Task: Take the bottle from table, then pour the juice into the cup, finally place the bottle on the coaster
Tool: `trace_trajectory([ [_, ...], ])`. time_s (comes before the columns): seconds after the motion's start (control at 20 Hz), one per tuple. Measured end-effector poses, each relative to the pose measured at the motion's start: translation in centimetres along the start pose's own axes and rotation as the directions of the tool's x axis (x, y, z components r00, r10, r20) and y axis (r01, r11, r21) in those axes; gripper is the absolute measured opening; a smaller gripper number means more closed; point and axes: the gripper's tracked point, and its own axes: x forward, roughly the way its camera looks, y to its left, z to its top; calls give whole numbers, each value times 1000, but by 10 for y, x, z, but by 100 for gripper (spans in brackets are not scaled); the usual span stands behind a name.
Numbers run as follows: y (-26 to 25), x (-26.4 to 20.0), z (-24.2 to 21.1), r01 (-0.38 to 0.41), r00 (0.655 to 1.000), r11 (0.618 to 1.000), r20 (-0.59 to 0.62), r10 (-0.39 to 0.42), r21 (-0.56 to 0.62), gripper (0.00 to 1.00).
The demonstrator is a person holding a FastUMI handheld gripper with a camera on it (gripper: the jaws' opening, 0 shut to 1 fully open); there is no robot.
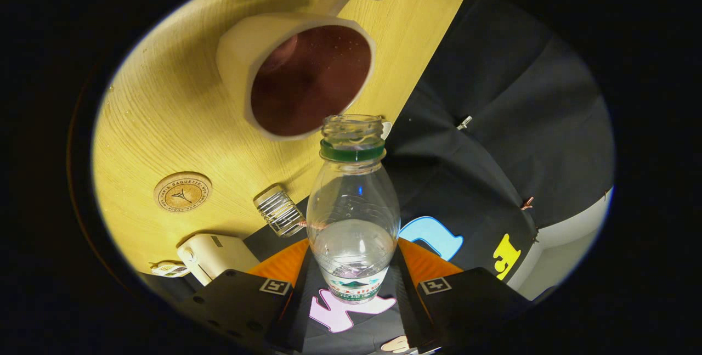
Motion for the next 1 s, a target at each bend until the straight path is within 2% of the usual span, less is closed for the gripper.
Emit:
trace_trajectory([
  [0.3, 5, -5, 4, -15, 1000, 1000, 18, 15, -9, 70],
  [0.55, 6, -10, -5, -34, 999, 999, -8, 34, 27, 70],
  [0.8, -4, -19, -24, -32, 997, 985, -60, 43, 171, 70],
  [1.0, -19, -25, -44, -13, 991, 942, -118, 56, 336, 70],
])
